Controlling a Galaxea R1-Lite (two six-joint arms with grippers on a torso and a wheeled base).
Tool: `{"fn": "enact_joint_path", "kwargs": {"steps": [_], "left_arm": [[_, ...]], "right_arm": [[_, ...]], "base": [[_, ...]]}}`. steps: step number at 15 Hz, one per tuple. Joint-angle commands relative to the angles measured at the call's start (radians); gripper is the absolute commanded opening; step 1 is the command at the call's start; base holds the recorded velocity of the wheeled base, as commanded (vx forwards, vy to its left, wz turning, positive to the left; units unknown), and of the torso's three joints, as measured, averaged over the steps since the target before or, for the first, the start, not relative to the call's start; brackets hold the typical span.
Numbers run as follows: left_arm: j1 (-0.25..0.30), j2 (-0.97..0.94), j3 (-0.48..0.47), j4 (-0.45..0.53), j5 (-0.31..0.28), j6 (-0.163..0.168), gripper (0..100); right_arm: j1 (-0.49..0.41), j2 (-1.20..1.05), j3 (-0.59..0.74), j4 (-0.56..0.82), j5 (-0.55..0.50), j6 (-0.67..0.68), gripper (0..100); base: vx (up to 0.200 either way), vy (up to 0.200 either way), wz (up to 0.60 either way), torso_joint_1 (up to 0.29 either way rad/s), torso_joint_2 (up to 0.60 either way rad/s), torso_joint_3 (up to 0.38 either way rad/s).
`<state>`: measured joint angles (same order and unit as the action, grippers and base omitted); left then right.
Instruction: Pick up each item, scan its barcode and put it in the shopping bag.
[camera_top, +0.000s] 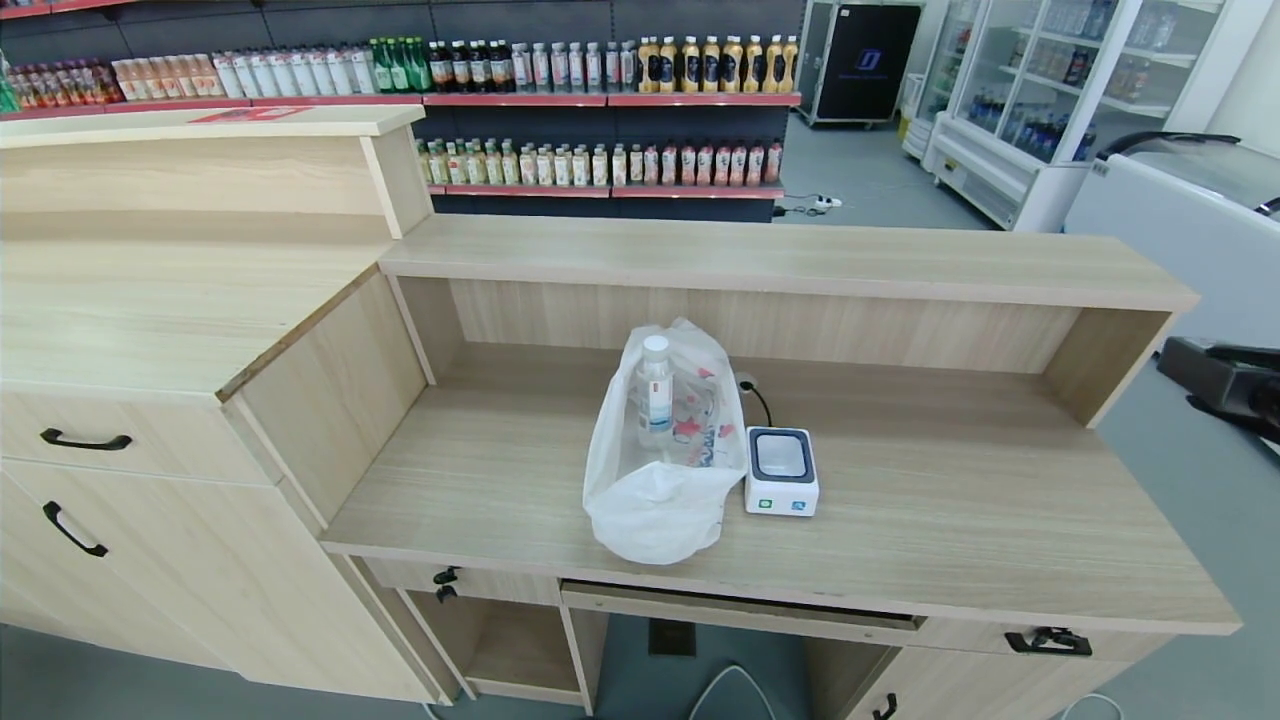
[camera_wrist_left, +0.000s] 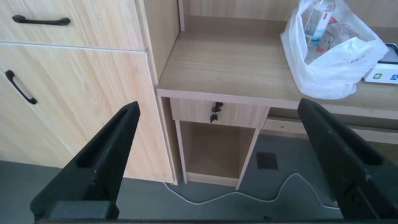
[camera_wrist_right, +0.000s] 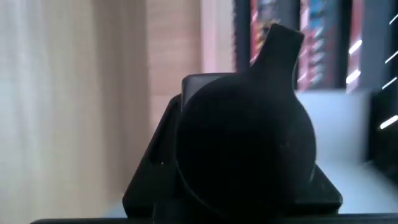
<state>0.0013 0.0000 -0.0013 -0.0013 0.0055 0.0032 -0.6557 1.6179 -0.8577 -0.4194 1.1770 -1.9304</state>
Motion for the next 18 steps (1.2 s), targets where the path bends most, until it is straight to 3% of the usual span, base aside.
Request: {"fn": "enact_joint_path", "kwargs": {"steps": [1, 2, 4, 5, 7, 10, 14, 16, 18], "left_arm": [[0.0, 0.0, 0.0, 0.0, 0.001, 0.0, 100], [0.0, 0.0, 0.0, 0.0, 0.001, 0.0, 100], [0.0, 0.0, 0.0, 0.0, 0.001, 0.0, 100], [0.0, 0.0, 0.0, 0.0, 0.001, 0.0, 100], [0.0, 0.0, 0.001, 0.0, 0.001, 0.0, 100], [0.0, 0.0, 0.0, 0.0, 0.001, 0.0, 100], [0.0, 0.0, 0.0, 0.0, 0.001, 0.0, 100], [0.0, 0.0, 0.0, 0.0, 0.001, 0.0, 100], [0.0, 0.0, 0.001, 0.0, 0.001, 0.0, 100]], "right_arm": [[0.07, -0.222, 0.095, -0.018, 0.079, -0.199, 0], [0.179, -0.294, 0.115, -0.018, 0.079, -0.352, 0], [0.326, -0.38, 0.138, -0.019, 0.058, -0.438, 0], [0.467, -0.47, 0.15, -0.015, -0.005, -0.525, 0], [0.631, -0.584, 0.18, -0.009, -0.096, -0.619, 0], [0.771, -0.676, 0.253, 0.037, -0.25, -0.662, 0], [0.863, -0.725, 0.302, 0.031, -0.266, -0.664, 0], [0.944, -0.705, 0.301, 0.017, -0.278, -0.668, 0], [1.076, -0.67, 0.304, -0.113, -0.32, -0.664, 0]], "base": [[0.0, 0.0, 0.0, 0.0, 0.0, 0.0], [0.0, 0.0, 0.0, 0.0, 0.0, 0.0], [0.0, 0.0, 0.0, 0.0, 0.0, 0.0], [0.0, 0.0, 0.0, 0.0, 0.0, 0.0], [0.0, 0.0, 0.0, 0.0, 0.0, 0.0], [0.0, 0.0, 0.0, 0.0, 0.0, 0.0], [0.0, 0.0, 0.0, 0.0, 0.0, 0.0], [0.0, 0.0, 0.0, 0.0, 0.0, 0.0], [0.0, 0.0, 0.0, 0.0, 0.0, 0.0]]}}
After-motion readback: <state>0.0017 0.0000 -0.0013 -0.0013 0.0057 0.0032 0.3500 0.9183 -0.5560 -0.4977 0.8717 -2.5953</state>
